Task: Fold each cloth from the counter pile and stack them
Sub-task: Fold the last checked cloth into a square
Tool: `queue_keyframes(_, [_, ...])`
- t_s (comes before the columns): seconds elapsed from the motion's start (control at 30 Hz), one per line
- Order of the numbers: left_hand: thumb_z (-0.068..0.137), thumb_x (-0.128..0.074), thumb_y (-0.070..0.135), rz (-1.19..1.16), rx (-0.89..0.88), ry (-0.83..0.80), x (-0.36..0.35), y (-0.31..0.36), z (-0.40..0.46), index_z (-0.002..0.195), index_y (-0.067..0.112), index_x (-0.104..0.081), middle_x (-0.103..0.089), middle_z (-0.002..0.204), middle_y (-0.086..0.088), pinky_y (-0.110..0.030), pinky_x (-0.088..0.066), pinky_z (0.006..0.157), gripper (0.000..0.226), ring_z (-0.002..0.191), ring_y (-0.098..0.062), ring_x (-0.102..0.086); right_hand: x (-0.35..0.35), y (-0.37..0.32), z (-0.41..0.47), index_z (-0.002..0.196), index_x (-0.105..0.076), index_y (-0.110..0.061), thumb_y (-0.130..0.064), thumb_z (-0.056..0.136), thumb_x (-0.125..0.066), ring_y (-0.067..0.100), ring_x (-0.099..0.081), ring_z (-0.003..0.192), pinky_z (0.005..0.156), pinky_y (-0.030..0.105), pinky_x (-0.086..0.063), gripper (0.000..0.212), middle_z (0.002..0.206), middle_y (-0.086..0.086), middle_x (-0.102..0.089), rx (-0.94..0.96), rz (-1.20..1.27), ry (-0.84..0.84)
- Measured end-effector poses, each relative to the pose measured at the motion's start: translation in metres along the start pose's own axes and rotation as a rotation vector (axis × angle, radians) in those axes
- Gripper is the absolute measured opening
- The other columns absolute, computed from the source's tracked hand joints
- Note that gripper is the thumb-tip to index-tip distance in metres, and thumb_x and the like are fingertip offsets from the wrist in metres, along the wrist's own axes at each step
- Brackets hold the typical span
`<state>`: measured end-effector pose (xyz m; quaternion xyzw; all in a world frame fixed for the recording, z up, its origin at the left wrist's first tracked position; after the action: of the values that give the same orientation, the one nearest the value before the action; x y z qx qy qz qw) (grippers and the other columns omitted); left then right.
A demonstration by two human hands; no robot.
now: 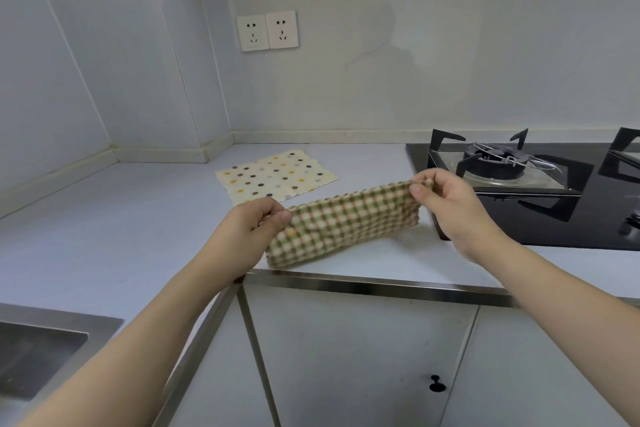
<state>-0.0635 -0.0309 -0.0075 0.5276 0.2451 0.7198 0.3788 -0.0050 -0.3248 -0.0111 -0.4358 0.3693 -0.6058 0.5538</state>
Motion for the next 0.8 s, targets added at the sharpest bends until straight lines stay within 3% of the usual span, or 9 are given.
queue_keyframes(0.1, [0.097, -0.056, 0.028, -0.122, 0.055, -0.037, 0.003, 0.010, 0.007, 0.080, 0.010, -0.065, -0.047, 0.060, -0.001, -0.031, -0.037, 0.054, 0.027, 0.054, -0.015, -0.041, -0.005, -0.025, 0.022, 0.083, -0.057, -0.024, -0.017, 0.098, -0.048, 0.007, -0.050, 0.081, 0.070, 0.027, -0.039, 0.019, 0.082, -0.010, -0.057, -0.047, 0.050, 0.033])
queue_keyframes(0.2, [0.097, -0.058, 0.026, -0.214, 0.113, -0.010, 0.004, 0.014, 0.021, 0.082, 0.007, -0.064, -0.050, 0.062, -0.006, -0.027, -0.037, 0.049, 0.025, 0.050, -0.016, -0.042, -0.012, -0.042, 0.054, 0.085, -0.058, -0.027, -0.020, 0.098, -0.048, 0.008, -0.050, 0.084, 0.068, 0.026, -0.037, 0.018, 0.092, -0.010, -0.058, -0.066, -0.183, 0.031])
queue_keyframes(0.3, [0.095, -0.059, 0.027, -0.146, 0.190, 0.052, 0.001, -0.001, 0.036, 0.086, 0.009, -0.064, -0.059, 0.064, -0.005, -0.026, -0.042, 0.053, 0.020, 0.047, -0.011, -0.048, -0.025, -0.034, 0.081, 0.093, -0.059, -0.024, -0.014, 0.095, -0.050, 0.009, -0.052, 0.084, 0.067, 0.026, -0.040, 0.013, 0.106, -0.005, -0.056, -0.062, -0.490, 0.013])
queue_keyframes(0.4, [0.094, -0.057, 0.031, 0.146, 0.233, 0.101, -0.011, -0.030, 0.045, 0.106, 0.021, -0.058, -0.067, 0.099, -0.001, -0.033, -0.049, 0.078, 0.016, 0.081, -0.013, -0.061, -0.044, -0.010, 0.088, 0.120, -0.050, -0.020, -0.014, 0.088, -0.053, 0.025, -0.046, 0.113, 0.093, 0.037, -0.038, 0.033, 0.127, 0.006, -0.047, 0.032, -0.940, 0.036])
queue_keyframes(0.5, [0.094, -0.052, 0.032, 0.465, 0.107, 0.116, -0.033, -0.041, 0.042, 0.133, 0.023, -0.044, -0.045, 0.136, 0.003, -0.036, -0.037, 0.103, 0.040, 0.122, -0.020, -0.041, -0.078, 0.011, 0.067, 0.136, -0.038, -0.018, -0.025, 0.091, -0.051, 0.029, -0.035, 0.124, 0.102, 0.040, -0.027, 0.048, 0.136, 0.007, -0.036, 0.233, -1.110, 0.028])
queue_keyframes(0.6, [0.100, -0.038, 0.033, 0.598, -0.045, -0.057, -0.055, -0.038, 0.032, 0.146, 0.023, -0.032, -0.028, 0.153, 0.002, -0.034, -0.018, 0.115, 0.047, 0.140, -0.019, -0.022, -0.101, 0.047, 0.045, 0.145, -0.028, -0.024, -0.045, 0.098, -0.030, 0.026, -0.029, 0.134, 0.110, 0.042, -0.020, 0.051, 0.149, 0.004, -0.028, 0.121, -1.233, -0.252])
queue_keyframes(0.7, [0.102, -0.023, 0.046, 0.645, 0.038, -0.314, -0.059, -0.046, 0.028, 0.154, 0.031, -0.014, -0.009, 0.162, 0.007, -0.038, -0.004, 0.121, 0.054, 0.148, -0.012, -0.005, -0.092, 0.070, 0.048, 0.151, -0.013, -0.032, -0.061, 0.095, -0.014, 0.023, -0.006, 0.146, 0.118, 0.046, -0.001, 0.063, 0.160, 0.001, -0.008, -0.136, -1.216, -0.416])
queue_keyframes(0.8, [0.097, -0.025, 0.061, 0.661, 0.102, -0.440, -0.049, -0.047, 0.028, 0.154, 0.034, -0.004, 0.000, 0.162, 0.011, -0.035, 0.000, 0.120, 0.067, 0.148, -0.012, 0.003, -0.088, 0.077, 0.056, 0.152, -0.005, -0.036, -0.067, 0.091, -0.010, 0.023, 0.005, 0.148, 0.118, 0.048, 0.006, 0.069, 0.162, 0.000, 0.003, -0.146, -1.241, -0.483])
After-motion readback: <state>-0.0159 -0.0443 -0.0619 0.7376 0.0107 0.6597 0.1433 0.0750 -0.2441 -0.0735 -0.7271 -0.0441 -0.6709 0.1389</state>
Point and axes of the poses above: each hand's wrist, its own z-axis towards the middle knuckle, its own x-axis out of the back of the hand, y = z × x, the point moved 3 cm from there along z, towards the middle knuckle
